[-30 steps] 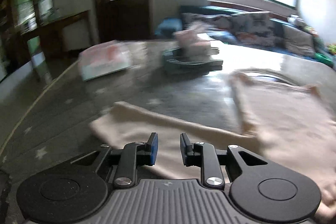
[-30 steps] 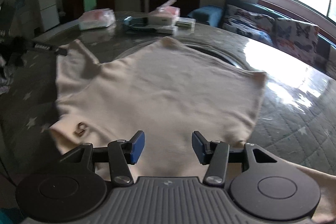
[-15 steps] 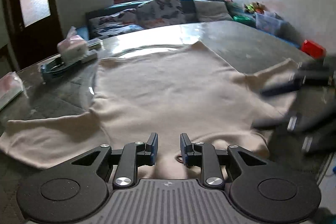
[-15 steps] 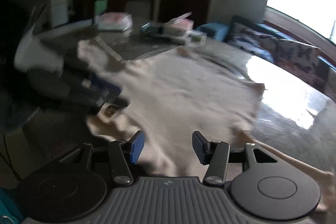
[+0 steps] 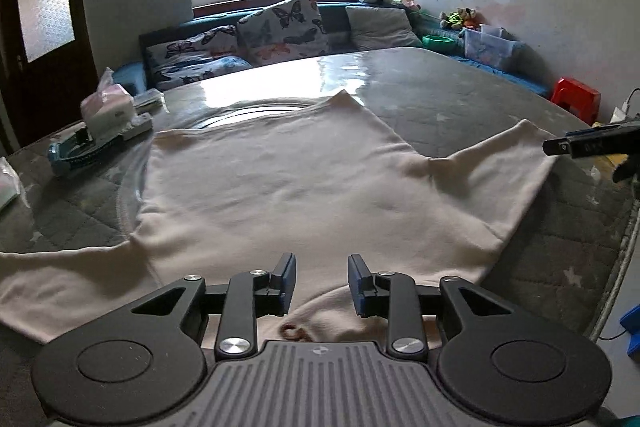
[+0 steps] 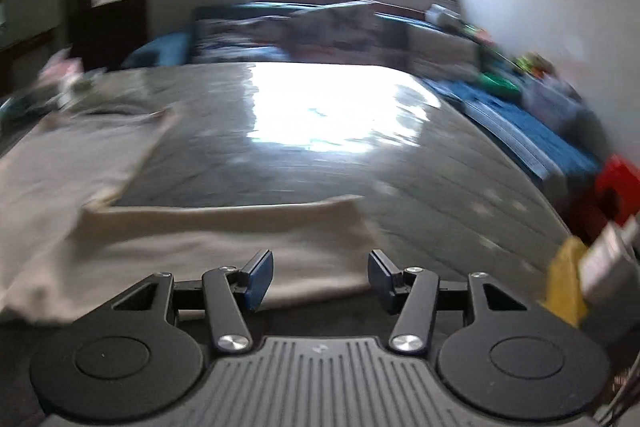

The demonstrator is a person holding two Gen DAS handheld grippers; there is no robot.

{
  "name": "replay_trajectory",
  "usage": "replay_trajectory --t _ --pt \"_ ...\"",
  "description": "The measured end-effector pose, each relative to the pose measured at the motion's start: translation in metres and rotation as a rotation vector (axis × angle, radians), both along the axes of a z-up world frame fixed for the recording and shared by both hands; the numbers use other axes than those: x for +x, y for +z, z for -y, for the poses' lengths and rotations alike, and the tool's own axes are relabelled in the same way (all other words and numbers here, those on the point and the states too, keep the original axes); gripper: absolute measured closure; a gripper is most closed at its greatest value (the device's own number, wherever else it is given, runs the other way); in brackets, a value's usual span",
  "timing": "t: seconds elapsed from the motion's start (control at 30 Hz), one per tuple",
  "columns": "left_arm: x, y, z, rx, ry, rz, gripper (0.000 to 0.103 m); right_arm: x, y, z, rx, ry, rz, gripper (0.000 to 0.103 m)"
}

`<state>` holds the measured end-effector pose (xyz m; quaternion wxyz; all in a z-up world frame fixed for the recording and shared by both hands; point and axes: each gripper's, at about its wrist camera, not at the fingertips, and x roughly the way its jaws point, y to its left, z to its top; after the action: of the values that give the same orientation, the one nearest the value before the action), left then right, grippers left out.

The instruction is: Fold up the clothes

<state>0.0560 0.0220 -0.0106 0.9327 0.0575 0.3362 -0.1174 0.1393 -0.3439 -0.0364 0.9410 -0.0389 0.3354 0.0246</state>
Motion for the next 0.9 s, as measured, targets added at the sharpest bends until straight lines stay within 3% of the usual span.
replay_trajectory --t 0.13,0.27,0.33,0.4,0.5,0.6,0.9 --pt "0.004 0.000 0.008 0.003 -0.014 -0.004 0.067 0.010 -0.010 0.026 0.086 -0.094 -0.018 0.049" --pt "0.006 -0.001 0.014 0.004 -0.021 -0.006 0.060 0.012 -0.017 0.034 0.153 -0.108 -0.022 0.053" --pt "0.007 -0.002 0.017 0.008 -0.023 -0.007 0.060 0.011 -0.020 0.033 0.152 -0.116 -0.009 0.060" --pt "0.008 -0.004 0.020 0.009 -0.025 -0.013 0.059 0.010 -0.021 0.035 0.166 -0.122 -0.001 0.076" --pt "0.009 -0.006 0.024 0.010 -0.024 -0.017 0.058 0.010 -0.021 0.038 0.181 -0.128 0.001 0.090" --pt "0.009 -0.007 0.027 0.007 -0.031 -0.021 0.056 0.008 -0.016 0.041 0.210 -0.117 0.008 0.093" --pt "0.008 -0.008 0.036 0.008 -0.060 -0.017 0.052 -0.011 0.034 0.029 0.292 0.012 0.099 0.094"
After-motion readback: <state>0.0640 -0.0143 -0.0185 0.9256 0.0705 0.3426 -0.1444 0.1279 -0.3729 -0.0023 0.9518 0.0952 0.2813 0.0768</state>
